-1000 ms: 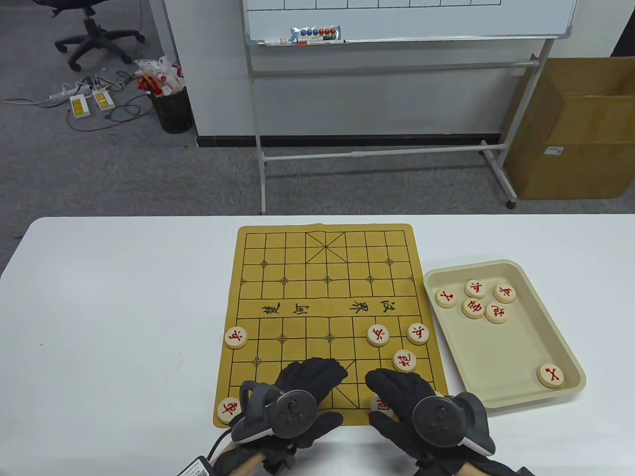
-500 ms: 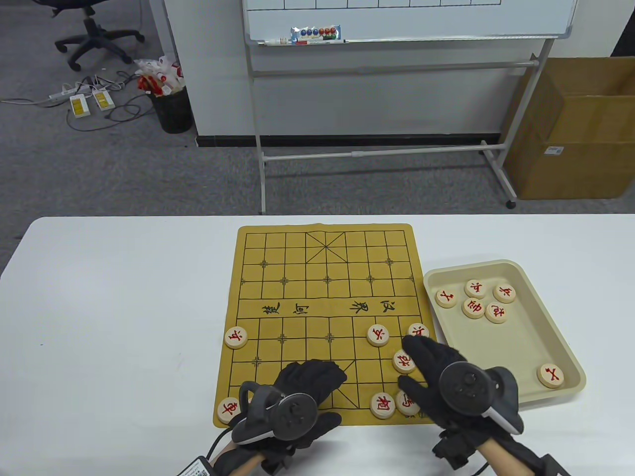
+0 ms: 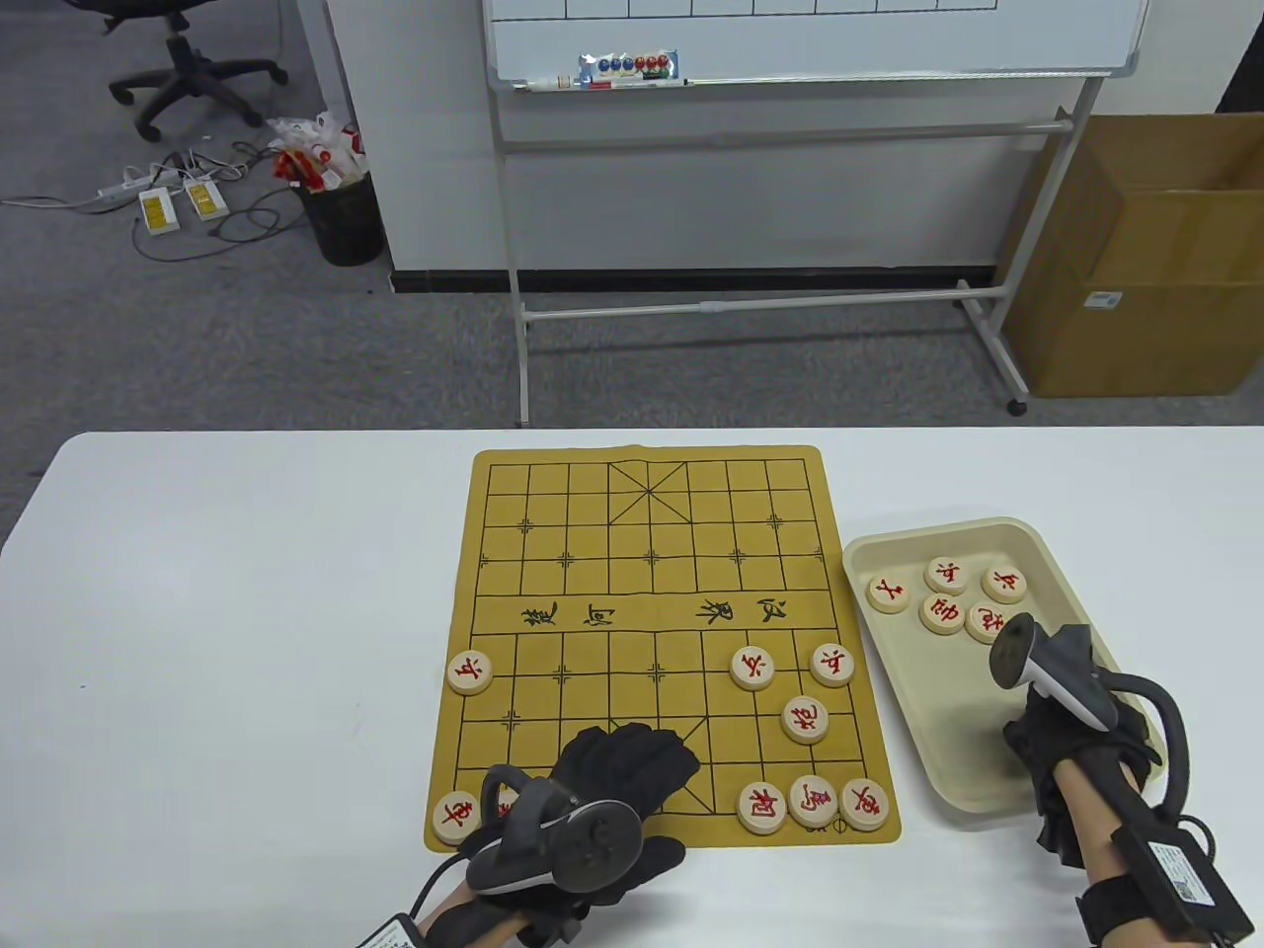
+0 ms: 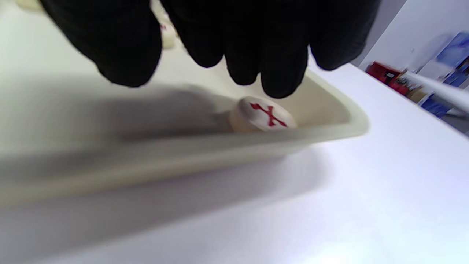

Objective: Set up Chinese chess pieces

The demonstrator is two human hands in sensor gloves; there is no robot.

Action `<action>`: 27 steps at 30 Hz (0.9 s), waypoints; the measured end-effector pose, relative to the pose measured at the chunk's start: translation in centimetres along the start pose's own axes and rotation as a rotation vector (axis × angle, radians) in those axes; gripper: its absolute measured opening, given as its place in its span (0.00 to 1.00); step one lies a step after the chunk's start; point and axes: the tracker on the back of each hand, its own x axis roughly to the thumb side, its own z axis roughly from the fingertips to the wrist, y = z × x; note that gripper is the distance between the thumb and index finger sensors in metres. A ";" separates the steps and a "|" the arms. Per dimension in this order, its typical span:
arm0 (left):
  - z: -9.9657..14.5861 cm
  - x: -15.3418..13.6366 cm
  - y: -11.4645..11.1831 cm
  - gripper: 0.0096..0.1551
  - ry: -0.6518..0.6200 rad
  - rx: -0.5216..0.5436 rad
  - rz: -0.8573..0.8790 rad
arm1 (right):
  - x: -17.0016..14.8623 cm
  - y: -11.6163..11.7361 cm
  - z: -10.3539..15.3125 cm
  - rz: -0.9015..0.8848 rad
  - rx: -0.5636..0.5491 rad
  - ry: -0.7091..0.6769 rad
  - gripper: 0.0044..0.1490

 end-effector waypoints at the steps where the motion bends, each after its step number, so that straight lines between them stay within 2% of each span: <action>1: 0.0 0.0 0.0 0.48 0.000 -0.001 0.001 | 0.2 0.2 -0.2 0.041 -0.007 0.022 0.50; 9: 0.0 -0.1 0.0 0.48 0.003 -0.005 0.006 | 1.0 1.3 -1.1 0.181 0.037 0.075 0.50; 14: -0.1 -0.2 0.0 0.48 0.006 -0.007 0.006 | 0.7 1.6 -1.3 0.169 0.049 0.078 0.48; 23: -0.1 -0.1 0.1 0.48 0.008 -0.009 -0.001 | 0.6 1.9 -1.6 0.285 0.013 0.030 0.49; 27: -0.1 -0.2 0.1 0.48 0.008 -0.009 -0.001 | 0.5 1.9 -1.6 0.272 -0.016 0.030 0.47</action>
